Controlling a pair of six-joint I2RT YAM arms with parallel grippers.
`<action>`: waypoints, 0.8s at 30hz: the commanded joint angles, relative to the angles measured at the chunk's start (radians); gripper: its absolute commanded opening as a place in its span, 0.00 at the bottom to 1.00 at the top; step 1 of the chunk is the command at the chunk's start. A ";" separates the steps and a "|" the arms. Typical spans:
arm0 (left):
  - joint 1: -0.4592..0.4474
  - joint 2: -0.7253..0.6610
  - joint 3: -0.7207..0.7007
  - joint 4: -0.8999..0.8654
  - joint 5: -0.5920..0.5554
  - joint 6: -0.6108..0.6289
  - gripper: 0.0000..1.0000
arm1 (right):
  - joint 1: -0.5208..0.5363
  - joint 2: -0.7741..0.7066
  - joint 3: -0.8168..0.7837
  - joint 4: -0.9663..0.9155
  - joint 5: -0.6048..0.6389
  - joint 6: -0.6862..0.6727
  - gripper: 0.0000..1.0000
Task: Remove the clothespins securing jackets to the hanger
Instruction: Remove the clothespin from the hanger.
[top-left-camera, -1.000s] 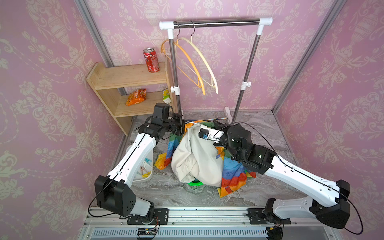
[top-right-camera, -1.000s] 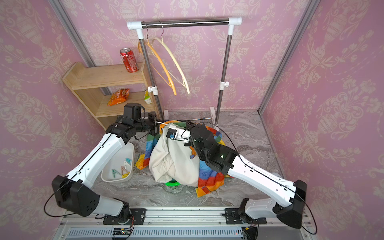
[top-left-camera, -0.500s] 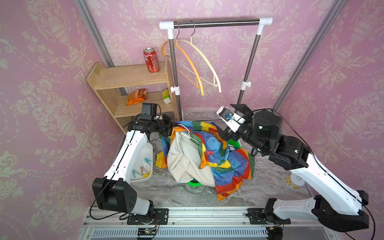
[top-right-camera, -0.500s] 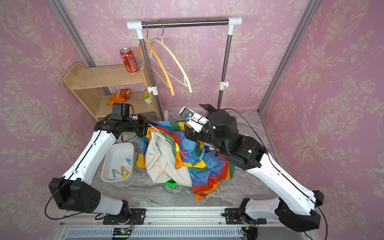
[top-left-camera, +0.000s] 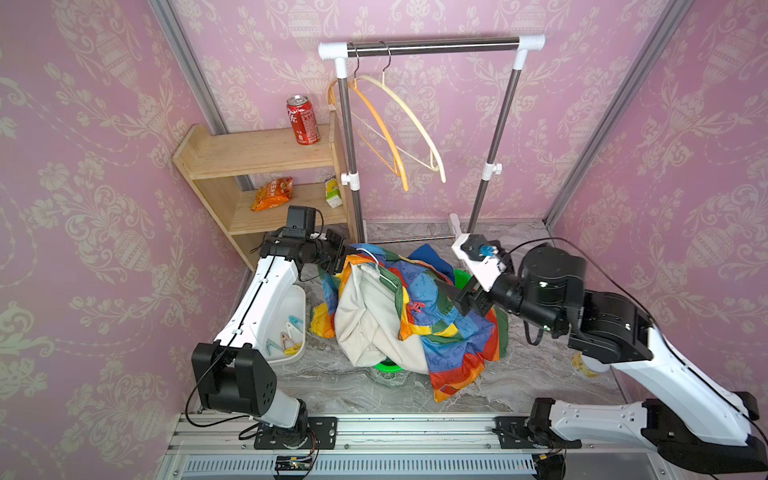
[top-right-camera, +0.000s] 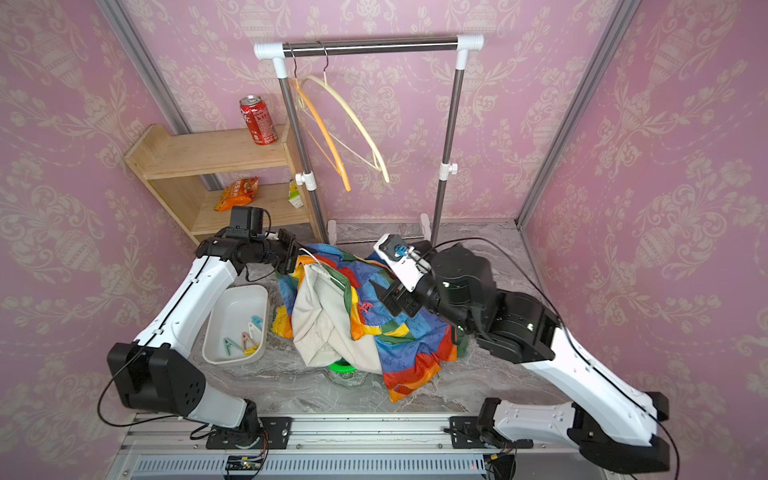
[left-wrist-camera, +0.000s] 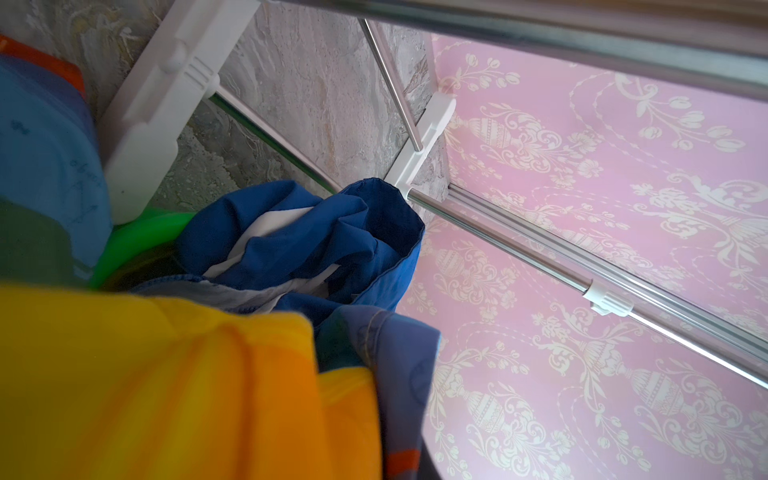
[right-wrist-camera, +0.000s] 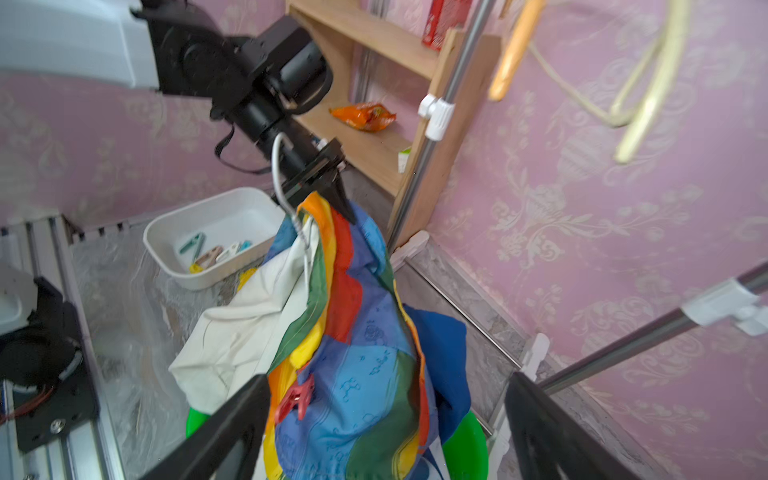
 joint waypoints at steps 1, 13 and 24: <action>0.026 0.015 0.006 0.046 -0.024 -0.017 0.00 | 0.050 -0.010 -0.020 -0.063 0.014 0.164 0.93; 0.037 0.044 0.046 0.032 -0.017 -0.018 0.00 | 0.059 0.017 -0.170 0.025 0.028 0.227 0.92; 0.037 0.031 0.038 0.021 -0.006 -0.022 0.00 | 0.058 0.060 -0.281 0.177 0.140 0.192 0.81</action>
